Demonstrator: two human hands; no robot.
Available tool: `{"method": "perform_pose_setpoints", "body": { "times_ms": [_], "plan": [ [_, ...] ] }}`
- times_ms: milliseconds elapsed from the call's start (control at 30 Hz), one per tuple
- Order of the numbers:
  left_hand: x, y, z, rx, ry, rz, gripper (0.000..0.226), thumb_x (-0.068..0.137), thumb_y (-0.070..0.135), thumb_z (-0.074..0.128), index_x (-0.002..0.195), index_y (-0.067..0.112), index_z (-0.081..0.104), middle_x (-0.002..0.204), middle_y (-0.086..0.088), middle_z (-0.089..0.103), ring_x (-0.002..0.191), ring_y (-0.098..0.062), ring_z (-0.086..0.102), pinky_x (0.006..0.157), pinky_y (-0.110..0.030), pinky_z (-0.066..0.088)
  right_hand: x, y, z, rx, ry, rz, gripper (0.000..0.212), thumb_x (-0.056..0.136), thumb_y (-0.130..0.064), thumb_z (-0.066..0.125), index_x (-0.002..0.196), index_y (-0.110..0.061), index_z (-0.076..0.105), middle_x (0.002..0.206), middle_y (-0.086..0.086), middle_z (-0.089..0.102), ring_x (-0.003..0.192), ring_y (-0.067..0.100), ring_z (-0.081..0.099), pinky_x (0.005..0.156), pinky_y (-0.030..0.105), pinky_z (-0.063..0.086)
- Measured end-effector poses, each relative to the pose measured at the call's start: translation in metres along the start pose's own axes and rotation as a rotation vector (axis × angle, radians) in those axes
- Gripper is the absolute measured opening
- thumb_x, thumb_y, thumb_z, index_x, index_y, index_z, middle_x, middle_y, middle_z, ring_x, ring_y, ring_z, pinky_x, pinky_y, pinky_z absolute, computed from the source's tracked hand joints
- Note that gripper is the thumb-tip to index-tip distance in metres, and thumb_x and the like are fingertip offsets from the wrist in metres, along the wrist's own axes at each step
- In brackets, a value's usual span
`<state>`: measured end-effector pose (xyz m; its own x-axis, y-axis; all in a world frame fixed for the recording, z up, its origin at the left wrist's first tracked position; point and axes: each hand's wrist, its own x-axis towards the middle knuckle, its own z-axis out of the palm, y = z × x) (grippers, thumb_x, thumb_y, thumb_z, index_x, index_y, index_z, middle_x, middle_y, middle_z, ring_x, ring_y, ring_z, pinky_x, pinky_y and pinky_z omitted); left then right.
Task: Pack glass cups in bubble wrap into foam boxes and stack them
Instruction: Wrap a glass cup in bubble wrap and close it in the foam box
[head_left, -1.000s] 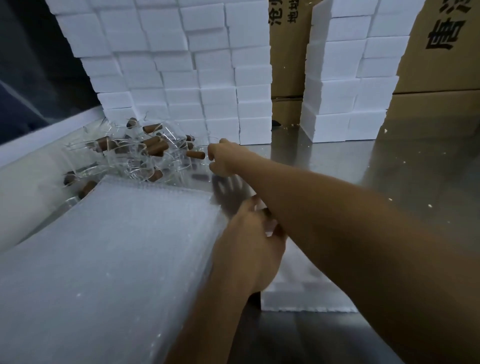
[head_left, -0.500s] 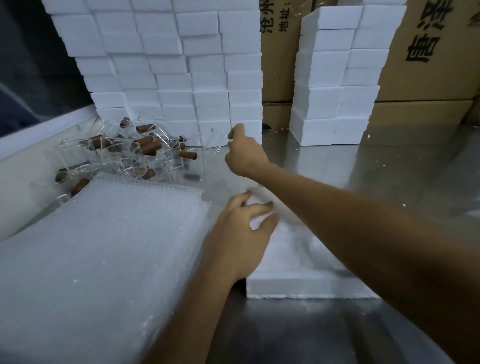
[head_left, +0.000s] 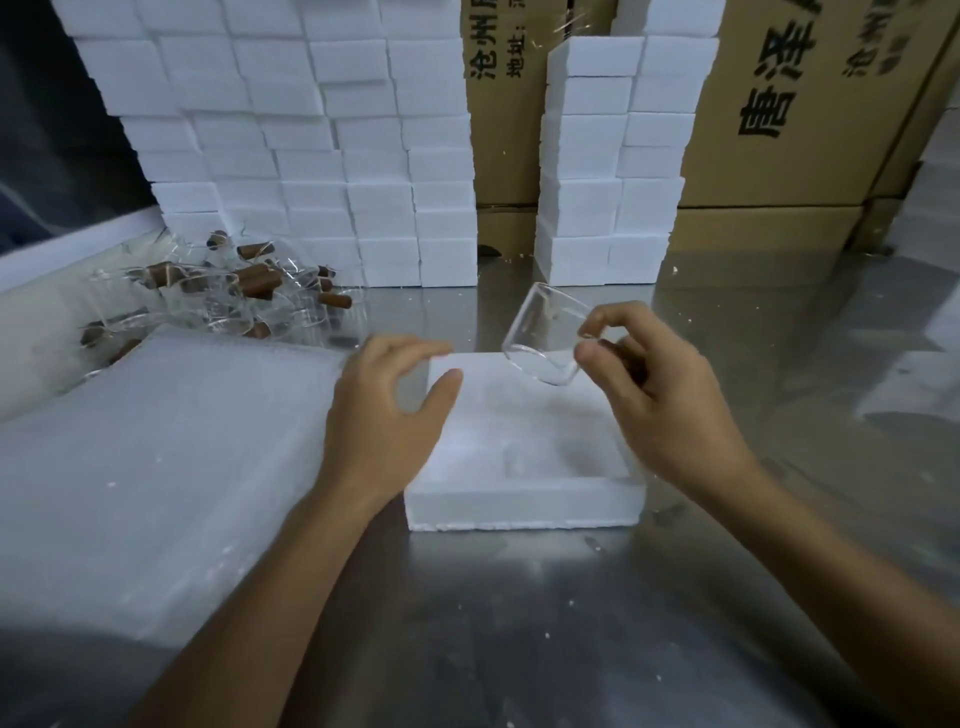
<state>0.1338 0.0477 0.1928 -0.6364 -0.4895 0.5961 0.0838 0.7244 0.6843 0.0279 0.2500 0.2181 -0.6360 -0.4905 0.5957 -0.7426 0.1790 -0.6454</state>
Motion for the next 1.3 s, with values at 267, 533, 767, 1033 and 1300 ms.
{"method": "perform_pose_setpoints", "body": {
  "times_ms": [267, 533, 767, 1033, 1300],
  "plan": [
    [-0.022, 0.051, 0.013, 0.014, -0.253, 0.285, 0.092, 0.074, 0.048, 0.077, 0.147, 0.054, 0.021, 0.128, 0.018, 0.054, 0.107, -0.003, 0.054, 0.084, -0.01, 0.045, -0.023, -0.013, -0.007, 0.228, -0.023, -0.116, 0.019, 0.093, -0.04, 0.06, 0.091, -0.022, 0.057, 0.049, 0.003, 0.037, 0.042, 0.006, 0.028, 0.045, 0.016, 0.026],
    [-0.021, 0.047, 0.008, 0.128, -0.214, 0.267, 0.074, 0.068, 0.033, 0.088, 0.134, 0.03, 0.054, 0.098, 0.008, 0.067, 0.079, -0.005, 0.057, 0.07, -0.018, 0.049, -0.022, -0.004, -0.013, -0.094, -0.115, -0.254, 0.071, 0.069, -0.061, 0.078, 0.125, -0.02, 0.065, 0.102, -0.002, 0.056, 0.088, 0.012, 0.06, 0.076, 0.023, 0.057],
    [-0.016, 0.05, -0.001, 0.224, -0.262, 0.255, 0.08, 0.078, 0.02, 0.082, 0.146, 0.032, 0.042, 0.106, 0.008, 0.066, 0.089, -0.01, 0.058, 0.082, -0.027, 0.05, -0.024, -0.006, -0.009, -0.193, -0.046, -0.291, 0.067, 0.077, -0.055, 0.074, 0.132, -0.02, 0.057, 0.112, -0.004, 0.066, 0.097, 0.014, 0.064, 0.082, 0.041, 0.059],
    [0.011, 0.015, -0.05, 0.708, 0.272, -0.185, 0.019, 0.091, 0.018, 0.063, 0.108, 0.013, 0.071, 0.101, -0.014, 0.073, 0.093, -0.04, 0.065, 0.085, -0.047, 0.05, -0.023, -0.006, -0.013, -0.202, 0.061, -0.168, 0.066, 0.074, -0.055, 0.075, 0.129, -0.026, 0.053, 0.116, -0.024, 0.054, 0.104, -0.005, 0.05, 0.096, 0.051, 0.052],
    [0.012, 0.001, -0.053, 0.806, 0.21, -0.484, 0.016, 0.091, 0.016, 0.069, 0.098, 0.002, 0.075, 0.096, -0.023, 0.071, 0.088, -0.045, 0.065, 0.065, -0.036, 0.037, -0.023, -0.002, -0.012, -0.138, 0.06, -0.129, 0.064, 0.072, -0.05, 0.079, 0.125, -0.025, 0.054, 0.116, -0.018, 0.059, 0.106, 0.007, 0.062, 0.095, 0.044, 0.054]
  ]
}}
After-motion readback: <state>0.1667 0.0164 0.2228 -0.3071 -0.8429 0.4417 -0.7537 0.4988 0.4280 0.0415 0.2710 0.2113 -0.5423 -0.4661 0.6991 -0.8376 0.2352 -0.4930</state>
